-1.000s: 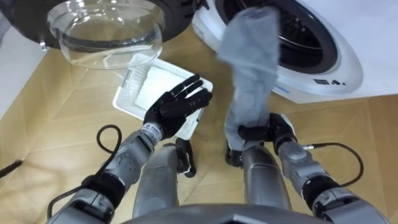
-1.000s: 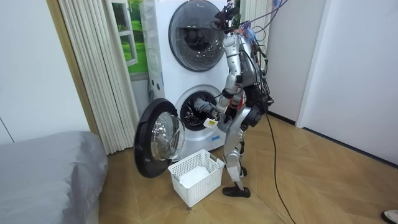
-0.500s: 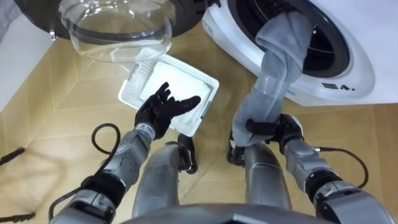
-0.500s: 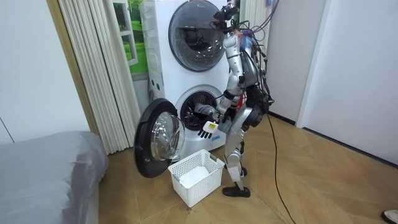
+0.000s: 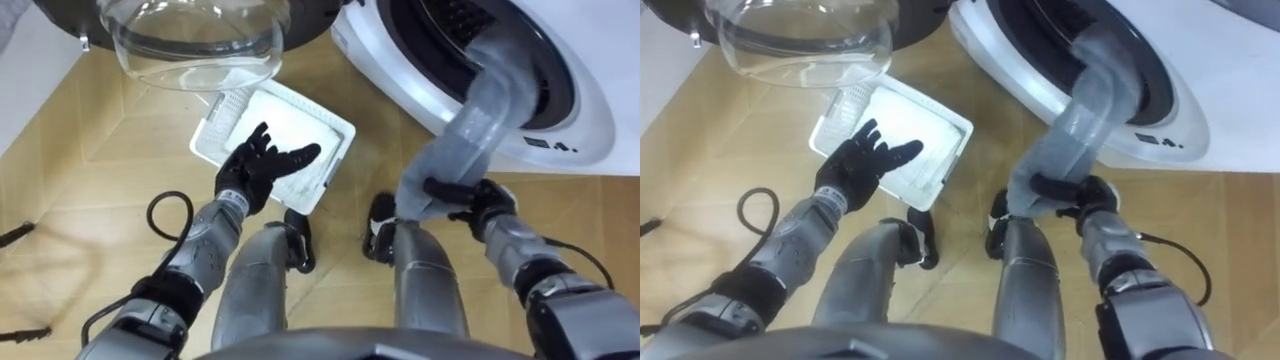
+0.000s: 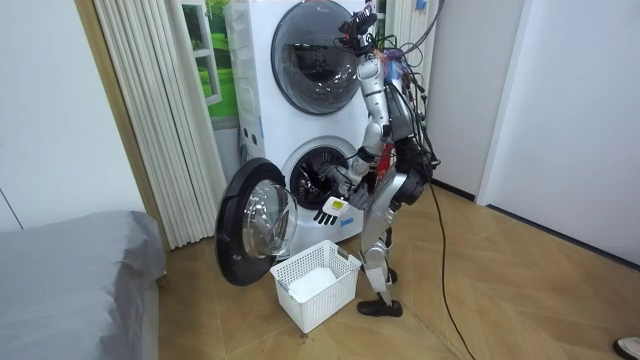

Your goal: Put towel into washing machine

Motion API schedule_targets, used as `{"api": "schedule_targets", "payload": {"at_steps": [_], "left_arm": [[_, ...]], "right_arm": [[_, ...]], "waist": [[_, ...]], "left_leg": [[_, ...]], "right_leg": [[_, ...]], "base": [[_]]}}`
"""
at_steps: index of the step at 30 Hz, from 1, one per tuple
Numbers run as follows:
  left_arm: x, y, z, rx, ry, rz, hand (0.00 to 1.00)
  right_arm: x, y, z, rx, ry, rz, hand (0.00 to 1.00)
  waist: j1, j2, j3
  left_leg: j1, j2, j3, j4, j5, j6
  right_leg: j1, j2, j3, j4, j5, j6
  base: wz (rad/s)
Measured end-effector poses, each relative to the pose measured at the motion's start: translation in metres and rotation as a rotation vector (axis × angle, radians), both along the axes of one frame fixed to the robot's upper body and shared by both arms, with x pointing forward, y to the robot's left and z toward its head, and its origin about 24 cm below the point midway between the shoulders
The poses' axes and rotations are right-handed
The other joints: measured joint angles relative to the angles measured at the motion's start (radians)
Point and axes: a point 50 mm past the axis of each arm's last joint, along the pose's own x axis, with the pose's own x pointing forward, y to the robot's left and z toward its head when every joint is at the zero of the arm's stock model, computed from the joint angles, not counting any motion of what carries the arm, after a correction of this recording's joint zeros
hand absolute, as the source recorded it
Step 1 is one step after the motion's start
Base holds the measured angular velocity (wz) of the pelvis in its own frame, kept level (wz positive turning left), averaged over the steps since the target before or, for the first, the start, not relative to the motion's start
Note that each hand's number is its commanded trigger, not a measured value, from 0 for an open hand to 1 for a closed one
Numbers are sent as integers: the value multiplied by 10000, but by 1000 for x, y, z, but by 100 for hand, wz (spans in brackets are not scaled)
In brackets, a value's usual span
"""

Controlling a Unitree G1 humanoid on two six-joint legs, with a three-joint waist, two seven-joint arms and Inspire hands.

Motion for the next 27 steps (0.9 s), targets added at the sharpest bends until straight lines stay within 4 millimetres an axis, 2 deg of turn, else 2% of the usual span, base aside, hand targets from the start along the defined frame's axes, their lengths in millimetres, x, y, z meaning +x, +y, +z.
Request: {"api": "schedule_targets", "payload": {"at_steps": [2, 7, 10, 12, 14, 18, 23, 25, 26, 27], "left_arm": [[3, 2, 4, 55, -179, 18, 0], [5, 8, 9, 296, -365, 99, 0], [5, 12, 12, 818, -475, 123, 0], [5, 17, 17, 1021, -683, 123, 0], [3, 20, 17, 1337, -734, 57, 0], [-2, 21, 15, 1425, -558, 171, 0], [-4, 27, 16, 1667, -515, 376, 0], [-5, 28, 17, 1687, -626, 456, 0], [-4, 28, 18, 1673, -711, 485, 0], [-3, 29, 21, 1642, -827, 569, 0]], "right_arm": [[5, -6, 5, 25, -98, -231, 100], [19, -24, 21, 103, -526, -657, 100], [30, -40, 37, 95, -821, -1027, 100], [36, -45, 44, 193, -1019, -1170, 100], [40, -44, 48, 302, -965, -1098, 100], [47, -42, 53, 913, -1093, -1588, 100], [58, -35, 61, 2293, -1400, -2486, 100], [61, -33, 64, 2722, -1566, -2858, 100], [63, -33, 65, 2866, -1644, -2992, 17], [67, -30, 69, 3022, -1739, -3098, 0]], "waist": [[1, -119, 59], [-11, -406, 67], [-20, -742, 55], [-53, -1097, 43], [-58, -1310, 50], [-155, -1568, 44], [-469, -1698, 51], [-615, -1800, 66], [-637, -1884, 52], [-734, -1898, 46]], "left_leg": [[-48, -67, 5, 18, 8, 9], [-436, -100, 11, 269, 20, 11], [-605, -97, 39, 552, 21, 19], [-607, -54, 50, 680, 21, 19], [-619, -49, 58, 706, 21, 21], [-752, -84, 38, 720, 2, 156], [-845, -147, 64, 854, -28, 269], [-882, -242, 186, 863, -31, 347], [-927, -241, 340, 902, -61, 402], [-1037, -247, 370, 968, -92, 454]], "right_leg": [[-167, -125, 27, 253, -113, -21], [-600, -295, 1, 698, -261, -83], [-815, -324, 112, 917, -298, -81], [-782, -307, 95, 960, -299, -95], [-769, -310, 78, 967, -292, -100], [-853, -413, 29, 1052, -276, -45], [-922, -515, 42, 1158, -257, 24], [-1070, -653, 101, 1367, -307, 88], [-1201, -682, 190, 1475, -336, 117], [-1304, -724, 193, 1524, -344, 133]], "base": [[11], [10], [-3], [-2], [4], [7], [4], [7], [0], [0]]}}
